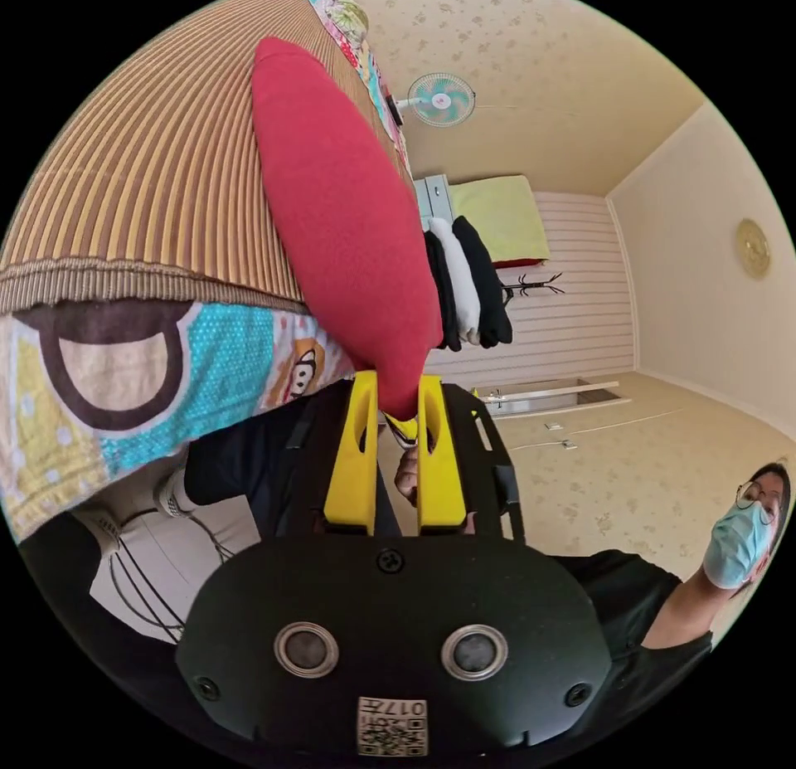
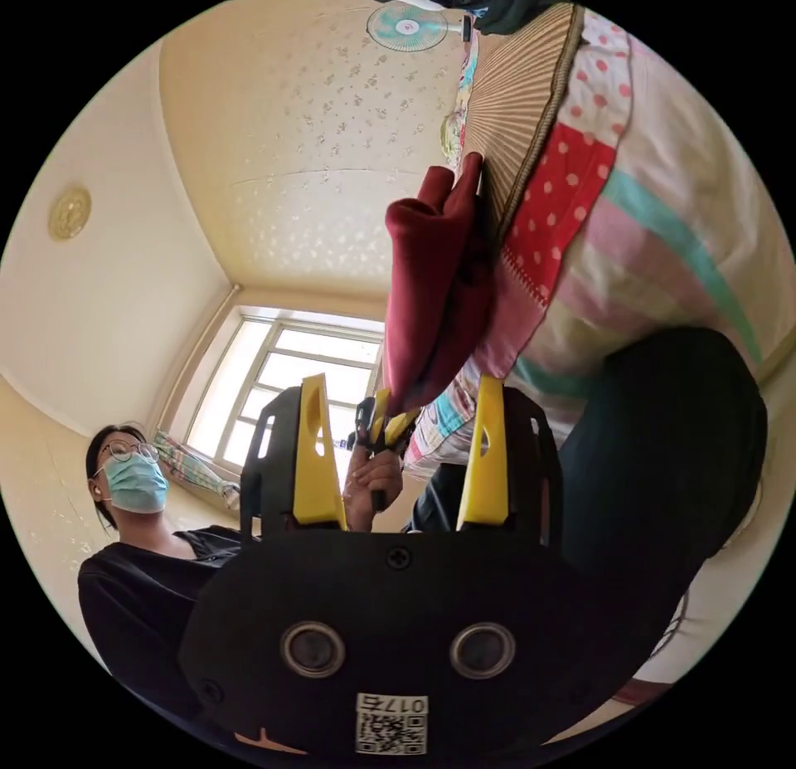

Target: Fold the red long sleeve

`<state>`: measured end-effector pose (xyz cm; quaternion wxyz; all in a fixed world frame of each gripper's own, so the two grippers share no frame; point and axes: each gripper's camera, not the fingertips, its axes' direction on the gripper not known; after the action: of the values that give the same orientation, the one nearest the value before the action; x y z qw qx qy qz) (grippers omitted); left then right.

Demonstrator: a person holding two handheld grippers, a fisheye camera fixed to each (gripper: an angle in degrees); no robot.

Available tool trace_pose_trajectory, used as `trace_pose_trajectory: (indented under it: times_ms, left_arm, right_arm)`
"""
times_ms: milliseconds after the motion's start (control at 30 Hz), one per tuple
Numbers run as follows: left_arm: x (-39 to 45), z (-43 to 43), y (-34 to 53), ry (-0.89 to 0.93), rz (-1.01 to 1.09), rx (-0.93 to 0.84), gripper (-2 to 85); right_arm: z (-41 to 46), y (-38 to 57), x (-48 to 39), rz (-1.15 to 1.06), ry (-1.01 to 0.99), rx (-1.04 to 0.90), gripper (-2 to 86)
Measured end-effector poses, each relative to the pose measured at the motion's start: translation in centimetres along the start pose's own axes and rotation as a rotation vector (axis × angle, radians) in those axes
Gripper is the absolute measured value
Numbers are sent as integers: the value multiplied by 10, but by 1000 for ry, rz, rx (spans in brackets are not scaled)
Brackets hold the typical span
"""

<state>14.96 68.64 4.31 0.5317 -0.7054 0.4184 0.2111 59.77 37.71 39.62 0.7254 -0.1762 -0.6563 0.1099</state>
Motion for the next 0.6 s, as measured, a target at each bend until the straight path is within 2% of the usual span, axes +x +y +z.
trace_pose_trajectory:
  times_ms: [100, 167, 300, 433, 600]
  left_arm:
    - [30, 13, 24, -13, 74, -85, 70]
    - [57, 23, 49, -18, 147, -176, 70]
    - [83, 7, 73, -116, 228, -189, 79]
    - [83, -33, 78, -76, 273, -152, 71]
    - [63, -75, 84, -68, 212, -64, 71]
  right_arm:
    - [42, -16, 2, -7, 37, -77, 252]
    - [80, -29, 2, -24, -15, -156, 240]
    - [110, -27, -2, -87, -85, -210, 221]
    - [134, -34, -62, -349, 50, -231, 205]
    - [121, -105, -175, -642, 99, -148, 191]
